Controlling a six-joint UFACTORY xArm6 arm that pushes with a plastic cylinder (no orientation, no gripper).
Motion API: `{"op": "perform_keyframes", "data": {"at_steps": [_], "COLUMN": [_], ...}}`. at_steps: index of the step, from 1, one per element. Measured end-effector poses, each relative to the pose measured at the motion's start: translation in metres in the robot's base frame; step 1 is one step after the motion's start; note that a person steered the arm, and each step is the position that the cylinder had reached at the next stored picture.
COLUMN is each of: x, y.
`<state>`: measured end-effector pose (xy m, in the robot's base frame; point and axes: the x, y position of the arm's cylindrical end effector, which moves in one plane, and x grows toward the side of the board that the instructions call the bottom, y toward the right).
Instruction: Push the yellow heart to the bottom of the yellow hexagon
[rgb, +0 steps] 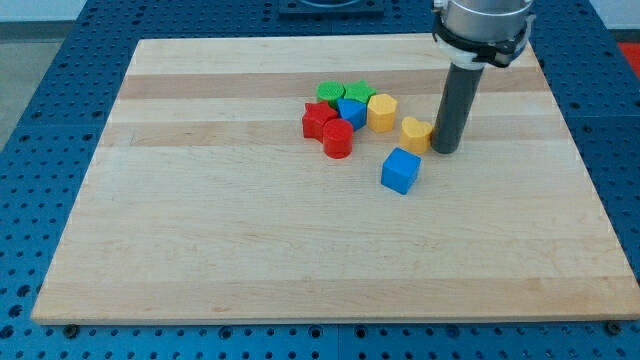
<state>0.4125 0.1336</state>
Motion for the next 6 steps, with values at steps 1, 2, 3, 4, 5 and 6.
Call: {"op": "perform_keyframes", "data": {"at_steps": [1, 2, 3, 4, 5, 6], "x": [-0.007, -0.007, -0.007, -0.007, -0.007, -0.007], "y": [-0.006, -0.007, -0.011, -0.018, -0.025, -0.029]}}
